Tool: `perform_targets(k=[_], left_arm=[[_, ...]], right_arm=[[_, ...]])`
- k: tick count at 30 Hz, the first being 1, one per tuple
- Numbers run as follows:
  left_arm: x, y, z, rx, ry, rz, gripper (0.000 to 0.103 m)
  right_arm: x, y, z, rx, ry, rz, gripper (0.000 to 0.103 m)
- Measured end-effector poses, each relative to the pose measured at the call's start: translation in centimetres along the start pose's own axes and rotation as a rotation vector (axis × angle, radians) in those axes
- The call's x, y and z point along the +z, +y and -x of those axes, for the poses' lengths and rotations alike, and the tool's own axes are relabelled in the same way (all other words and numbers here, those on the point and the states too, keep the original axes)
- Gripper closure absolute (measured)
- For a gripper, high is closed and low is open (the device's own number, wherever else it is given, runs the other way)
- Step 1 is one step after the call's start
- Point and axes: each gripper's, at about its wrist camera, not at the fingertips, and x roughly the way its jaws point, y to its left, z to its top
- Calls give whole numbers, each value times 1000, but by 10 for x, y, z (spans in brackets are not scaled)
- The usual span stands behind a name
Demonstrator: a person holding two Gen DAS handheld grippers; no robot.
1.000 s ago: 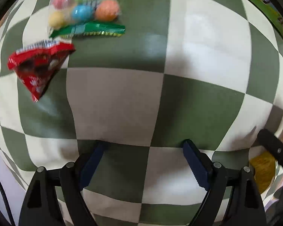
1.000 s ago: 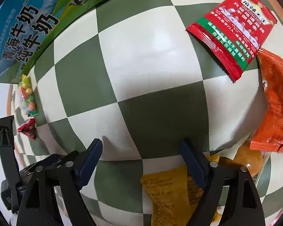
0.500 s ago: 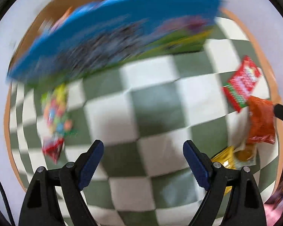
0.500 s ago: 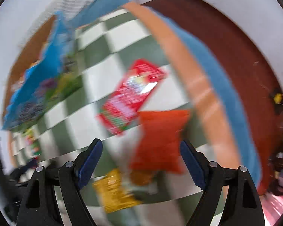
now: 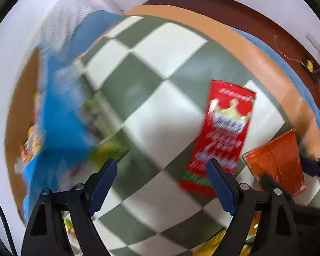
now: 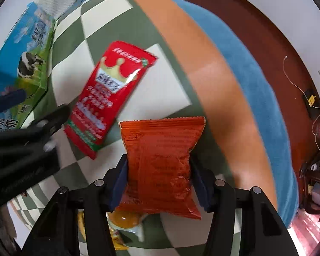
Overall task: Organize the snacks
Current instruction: 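Grasp the red Mala Wangzi packet with left tool while right tool grasps the orange chip bag, then carry both packets into the box and open both tools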
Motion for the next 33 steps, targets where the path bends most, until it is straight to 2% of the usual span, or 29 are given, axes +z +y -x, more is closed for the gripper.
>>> perform_targets(k=[6, 9, 11, 13, 14, 16, 19, 21, 23, 26, 27, 29, 30, 33], left_arm=[[44, -32, -29, -169, 106, -53, 18], [61, -35, -42, -158, 130, -86, 18], [66, -41, -41, -157, 127, -81, 23], [60, -38, -40, -159, 128, -80, 36], [48, -33, -40, -156, 129, -78, 39], [46, -36, -35, -141, 121, -88, 49], [38, -42, -32, -126, 81, -91, 49], [12, -42, -34, -122, 49, -77, 49], [8, -41, -33, -125, 48, -57, 49], [10, -33, -32, -140, 89, -33, 50], [14, -33, -33, -125, 91, -40, 50], [25, -31, -38, -113, 92, -9, 50], [31, -28, -42, -136, 121, 42, 50], [41, -27, -40, -169, 122, 93, 50]], right_arm=[[-1, -14, 0, -18, 28, 42, 45], [-5, -11, -5, -22, 44, 42, 45], [-7, -11, -7, -29, 49, 50, 45], [-7, -11, -13, -37, 55, 61, 45], [-6, -10, -16, -39, 56, 63, 45], [-8, -5, -21, -38, 52, 66, 45], [-12, -5, -27, -15, 44, 50, 45], [-16, -11, -28, 0, 35, 25, 45], [-17, -22, -27, 36, 19, -52, 45], [-21, -45, -33, 115, -24, -197, 45], [-24, -50, -37, 138, -35, -229, 45], [-24, -52, -40, 146, -36, -213, 45], [-22, -62, -44, 194, -20, -277, 45], [-18, -87, -47, 297, 7, -380, 46]])
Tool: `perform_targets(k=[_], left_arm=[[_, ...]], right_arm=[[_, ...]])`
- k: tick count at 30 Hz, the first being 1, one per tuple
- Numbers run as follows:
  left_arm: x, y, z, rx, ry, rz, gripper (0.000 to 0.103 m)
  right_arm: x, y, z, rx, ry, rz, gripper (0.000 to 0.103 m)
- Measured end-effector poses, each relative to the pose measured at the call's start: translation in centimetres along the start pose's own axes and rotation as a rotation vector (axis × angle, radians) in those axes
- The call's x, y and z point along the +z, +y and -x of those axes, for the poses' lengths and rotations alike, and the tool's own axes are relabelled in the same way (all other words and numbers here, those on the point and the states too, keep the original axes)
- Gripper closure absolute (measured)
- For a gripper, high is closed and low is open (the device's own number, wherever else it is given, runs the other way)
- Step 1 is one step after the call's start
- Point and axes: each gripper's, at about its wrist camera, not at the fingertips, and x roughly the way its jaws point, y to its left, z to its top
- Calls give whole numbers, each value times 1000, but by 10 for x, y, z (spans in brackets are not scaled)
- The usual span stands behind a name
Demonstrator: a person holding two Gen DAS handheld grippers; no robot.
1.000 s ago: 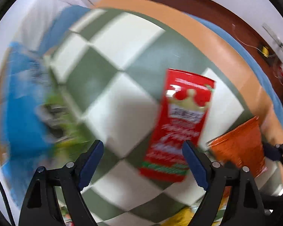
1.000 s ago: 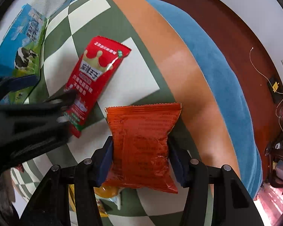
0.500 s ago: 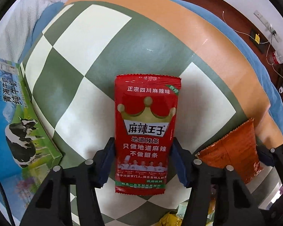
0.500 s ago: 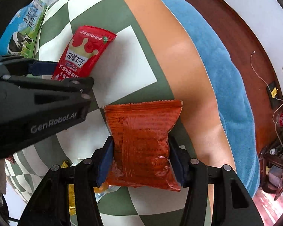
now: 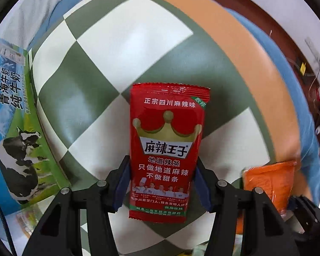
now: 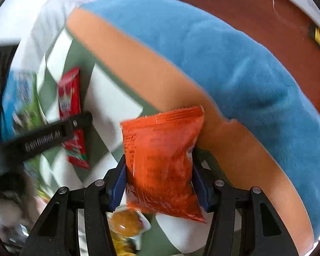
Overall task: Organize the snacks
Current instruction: 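Carry both packets into the box and open both tools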
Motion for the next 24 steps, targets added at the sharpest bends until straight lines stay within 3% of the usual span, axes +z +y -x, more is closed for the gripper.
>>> perform_targets(k=[3, 5, 11, 14, 18, 24], left_arm=[[-3, 1, 2, -5, -2, -3, 51], [-22, 12, 11, -6, -4, -14, 52], [-69, 37, 21, -31, -41, 48, 52], [-102, 58, 23, -48, -41, 118, 52], [-146, 89, 21, -75, -32, 238, 52], [-220, 146, 7, -171, 13, 530, 52]], right_arm=[[13, -17, -3, 56, 71, -60, 51], [26, -24, -5, 74, 111, -85, 52], [23, 4, -1, -69, 99, 49, 52], [15, 25, 0, -142, 87, 131, 52], [9, 62, -5, -175, 105, 223, 52], [-16, 124, -25, -208, 135, 421, 52]])
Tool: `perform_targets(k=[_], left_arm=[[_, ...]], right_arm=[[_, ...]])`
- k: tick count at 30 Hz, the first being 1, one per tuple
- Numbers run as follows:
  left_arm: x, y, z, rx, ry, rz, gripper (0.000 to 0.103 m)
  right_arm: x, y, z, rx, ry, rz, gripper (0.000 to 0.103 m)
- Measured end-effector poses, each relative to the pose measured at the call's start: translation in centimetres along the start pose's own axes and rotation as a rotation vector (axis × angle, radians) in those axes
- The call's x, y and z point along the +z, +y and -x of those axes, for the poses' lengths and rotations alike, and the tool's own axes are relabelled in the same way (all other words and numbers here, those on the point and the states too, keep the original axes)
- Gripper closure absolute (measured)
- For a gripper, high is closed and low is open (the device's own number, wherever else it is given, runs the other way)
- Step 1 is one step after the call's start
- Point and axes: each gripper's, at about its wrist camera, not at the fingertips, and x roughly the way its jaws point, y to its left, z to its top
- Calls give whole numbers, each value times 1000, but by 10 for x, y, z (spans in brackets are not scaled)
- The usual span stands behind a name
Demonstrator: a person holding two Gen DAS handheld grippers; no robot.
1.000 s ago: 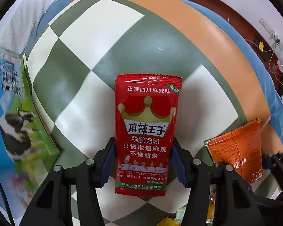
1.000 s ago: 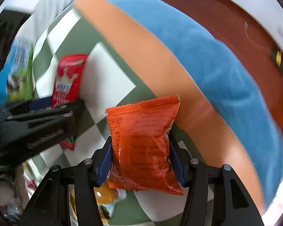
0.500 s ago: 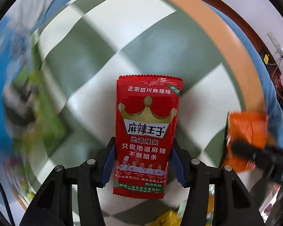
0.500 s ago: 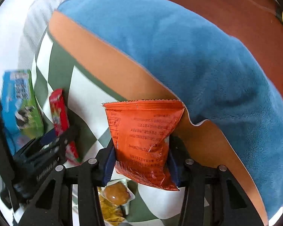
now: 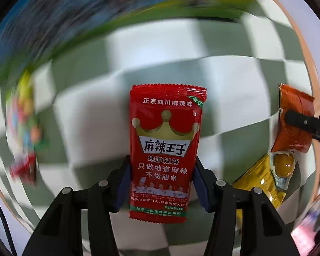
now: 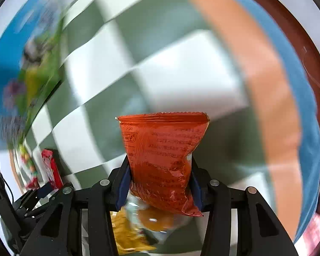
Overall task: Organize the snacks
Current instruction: 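Carry both packets into the box and open both tools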
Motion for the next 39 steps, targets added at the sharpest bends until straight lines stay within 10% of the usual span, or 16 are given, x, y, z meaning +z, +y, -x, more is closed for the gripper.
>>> perform_targets(k=[6, 13, 21, 31, 39], left_arm=[[-9, 60, -5, -99, 27, 246, 51], [-2, 71, -26, -92, 38, 206, 46], [-21, 71, -28, -59, 2, 201, 46], [-21, 62, -3, -31, -55, 205, 61], [-25, 59, 40, -47, -112, 211, 61]], right_arm=[[0, 72, -13, 46, 38, 178, 52], [9, 117, -23, 5, 74, 253, 26], [-6, 103, -23, -72, 16, 217, 26], [-21, 121, -23, -95, -52, 237, 56], [-45, 151, -8, -24, -57, 270, 58]])
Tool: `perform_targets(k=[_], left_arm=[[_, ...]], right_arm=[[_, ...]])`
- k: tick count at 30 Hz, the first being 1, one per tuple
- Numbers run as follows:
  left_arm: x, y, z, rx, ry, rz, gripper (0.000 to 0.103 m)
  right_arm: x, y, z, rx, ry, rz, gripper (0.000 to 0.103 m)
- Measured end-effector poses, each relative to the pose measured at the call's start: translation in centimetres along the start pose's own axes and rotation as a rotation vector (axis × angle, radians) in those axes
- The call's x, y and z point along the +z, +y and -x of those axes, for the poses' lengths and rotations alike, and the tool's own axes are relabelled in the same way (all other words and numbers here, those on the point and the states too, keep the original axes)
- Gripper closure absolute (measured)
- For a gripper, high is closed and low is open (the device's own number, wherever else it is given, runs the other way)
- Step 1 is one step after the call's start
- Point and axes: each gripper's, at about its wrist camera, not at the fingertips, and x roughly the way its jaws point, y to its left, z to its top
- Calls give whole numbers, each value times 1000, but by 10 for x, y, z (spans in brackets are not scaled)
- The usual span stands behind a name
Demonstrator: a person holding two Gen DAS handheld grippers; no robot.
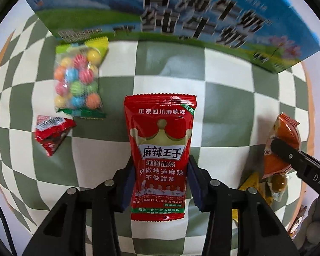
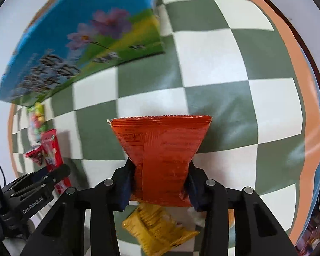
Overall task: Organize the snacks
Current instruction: 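Carry both packets into the box and open both tools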
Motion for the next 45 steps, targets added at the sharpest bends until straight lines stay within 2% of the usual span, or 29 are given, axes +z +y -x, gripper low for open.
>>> perform_targets(k=[4, 8, 13, 14, 17, 22, 25, 28, 33, 39, 45], left_arm=[[-1, -2, 33, -22, -49, -1, 61], [5, -3, 86, -68, -123, -7, 61], [19, 12, 157, -123, -229, -25, 61], [20, 14, 164, -135, -246, -23, 61], [47, 15, 195, -184, -291, -21, 61], [103, 24, 219, -156, -341, -35, 61], [141, 32, 205, -128, -304, -28, 61], [175, 43, 179, -138, -222, 0, 61], [213, 54, 128, -141, -87, 36, 61], [227, 55, 81, -126, 31, 42, 61], [228, 55, 53, -101, 81, 45, 61]], right_arm=[[-3, 12, 32, 57, -29, 43, 58], [-6, 32, 69, 115, -75, 93, 58], [13, 49, 137, 207, -151, 134, 58], [17, 59, 140, 221, -164, 135, 58], [40, 77, 171, 275, -226, 147, 58], [94, 97, 191, 273, -288, 159, 58], [130, 106, 184, 255, -279, 160, 58], [158, 112, 167, 229, -247, 148, 58], [184, 117, 123, 185, -166, 122, 58], [198, 113, 66, 137, -67, 94, 58], [200, 105, 33, 104, -5, 84, 58]])
